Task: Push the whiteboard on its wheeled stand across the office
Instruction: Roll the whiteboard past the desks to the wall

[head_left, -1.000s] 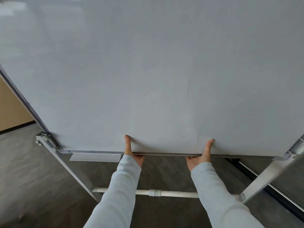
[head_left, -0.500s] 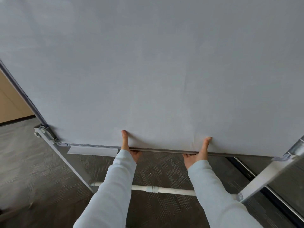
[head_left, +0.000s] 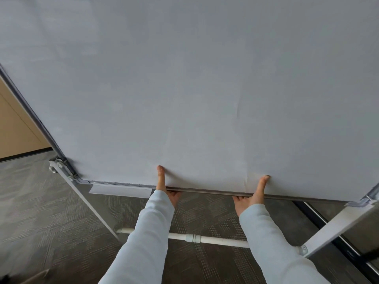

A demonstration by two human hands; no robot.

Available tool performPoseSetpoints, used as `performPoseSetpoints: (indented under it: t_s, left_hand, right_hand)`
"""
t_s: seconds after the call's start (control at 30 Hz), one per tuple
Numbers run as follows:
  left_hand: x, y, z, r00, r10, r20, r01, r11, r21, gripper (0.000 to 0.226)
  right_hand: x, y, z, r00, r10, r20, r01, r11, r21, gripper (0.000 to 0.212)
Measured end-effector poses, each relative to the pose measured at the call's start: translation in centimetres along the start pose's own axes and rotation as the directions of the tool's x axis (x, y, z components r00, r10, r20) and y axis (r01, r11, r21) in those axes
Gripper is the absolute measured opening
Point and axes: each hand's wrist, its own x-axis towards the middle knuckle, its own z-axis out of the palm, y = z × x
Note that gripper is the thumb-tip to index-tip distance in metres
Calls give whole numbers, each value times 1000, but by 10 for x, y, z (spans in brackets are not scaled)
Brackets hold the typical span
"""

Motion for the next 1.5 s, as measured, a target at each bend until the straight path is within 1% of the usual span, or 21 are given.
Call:
performPoseSetpoints:
  t_s: [0.03,0.13,0.27,0.43,0.5,0.53,0.57,0.63,0.73,0.83,1.03,1.1,1.2,1.33,1.43,1.5]
  left_hand:
    - [9,10,2,1000,1,6,-1,1000,9,86]
    - [29,32,6,1000,-8,-8,8,1000,-3,93]
    - [64,71,10,1000,1,-5,-1,1000,-27,85]
    - [96,105,17,999,32,-12,-32,999,-3,85]
    - [96,111,21,999,31,-17,-31,1000,-1,84]
    - [117,130,22,998,50,-34,-51,998,-25,85]
    - [122,136,23,998,50,-42,-51,998,-31,85]
    - [127,148,25,998,48,-45,-49,998,-33,89]
    - [149,175,33,994,85,-67,-86,996,-20,98]
    - [173,203,35,990,97,-100,-103,994,-49,97]
    - [222,270,44,975,148,-163,-167,979,-113,95]
    - [234,289,44,971,162,-177,-186,974,-130,101]
    - [255,317,43,964,173,-202,-207,964,-165,110]
    - [277,351,42,938,235,-256,-293,930,-220,100]
    - [293,375,39,927,245,-283,-315,919,-237,99]
    - [305,390,37,918,271,-290,-341,912,-226,92]
  right_hand:
    - [6,6,12,1000,2,1,-2,1000,-4,73]
    - [23,21,33,1000,-8,3,8,1000,-3,74]
    - [46,45,70,1000,5,21,-4,1000,-20,74]
    - [75,69,108,999,27,39,-25,999,-34,76]
    - [75,68,117,999,18,45,-16,999,-31,77]
    - [93,85,137,997,52,52,-48,997,-60,76]
    - [99,90,143,997,60,47,-57,996,-65,75]
    - [104,95,155,997,47,67,-45,998,-42,75]
    - [131,115,190,992,93,80,-87,993,-76,79]
    - [156,134,221,988,114,101,-105,990,-89,82]
    - [212,182,302,963,222,154,-194,964,-180,85]
    - [224,196,323,957,241,159,-208,958,-199,86]
    - [244,222,357,939,289,184,-242,940,-240,94]
    - [265,252,396,916,344,208,-281,918,-281,84]
    - [278,274,421,904,370,217,-295,904,-310,85]
    - [286,289,439,892,392,225,-307,891,-336,86]
